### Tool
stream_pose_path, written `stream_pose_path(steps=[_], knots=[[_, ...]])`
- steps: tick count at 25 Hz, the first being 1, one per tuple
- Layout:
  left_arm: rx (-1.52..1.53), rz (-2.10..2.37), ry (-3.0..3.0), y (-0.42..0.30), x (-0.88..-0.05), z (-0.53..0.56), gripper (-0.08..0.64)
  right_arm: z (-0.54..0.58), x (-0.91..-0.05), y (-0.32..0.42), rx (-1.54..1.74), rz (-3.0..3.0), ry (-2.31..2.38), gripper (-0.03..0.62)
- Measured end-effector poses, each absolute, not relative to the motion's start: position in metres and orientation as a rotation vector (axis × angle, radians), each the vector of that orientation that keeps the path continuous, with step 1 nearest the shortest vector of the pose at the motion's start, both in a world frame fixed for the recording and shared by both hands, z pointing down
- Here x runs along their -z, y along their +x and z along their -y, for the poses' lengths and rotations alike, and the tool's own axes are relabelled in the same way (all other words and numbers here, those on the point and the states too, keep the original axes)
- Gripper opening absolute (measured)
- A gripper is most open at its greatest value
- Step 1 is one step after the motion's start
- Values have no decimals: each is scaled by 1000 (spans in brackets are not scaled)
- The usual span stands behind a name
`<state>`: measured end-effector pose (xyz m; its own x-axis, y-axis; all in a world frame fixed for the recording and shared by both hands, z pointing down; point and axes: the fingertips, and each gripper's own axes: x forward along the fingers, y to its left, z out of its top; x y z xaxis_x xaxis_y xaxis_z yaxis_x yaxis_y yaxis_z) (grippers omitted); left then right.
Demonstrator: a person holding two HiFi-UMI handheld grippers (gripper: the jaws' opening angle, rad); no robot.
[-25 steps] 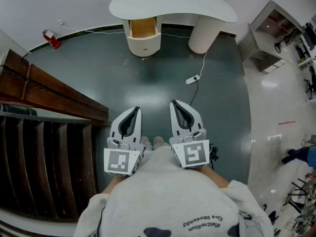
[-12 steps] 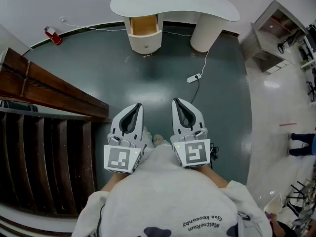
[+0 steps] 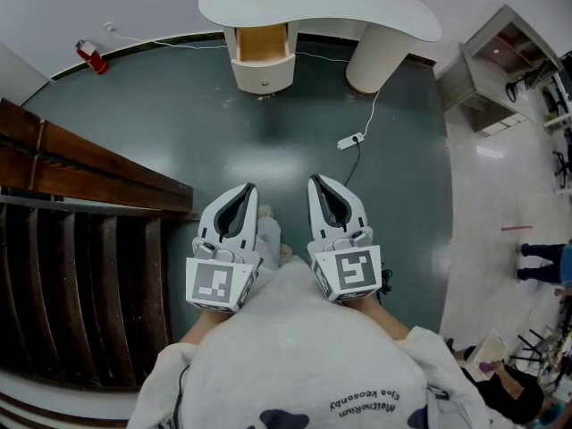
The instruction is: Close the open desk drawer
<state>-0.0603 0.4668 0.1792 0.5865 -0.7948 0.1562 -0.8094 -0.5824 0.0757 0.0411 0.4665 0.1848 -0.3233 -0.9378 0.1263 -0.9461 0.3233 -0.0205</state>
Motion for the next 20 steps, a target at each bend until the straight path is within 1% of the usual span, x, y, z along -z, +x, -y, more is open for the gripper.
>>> stream_pose_path(steps=[8, 20], knots=[[-135, 1299, 2714, -49, -174, -397, 9, -405, -176, 47, -111, 2429, 1798, 17], [-157, 1216, 2763, -68, -175, -301, 9, -321, -173, 24, -102, 2360, 1856, 17]])
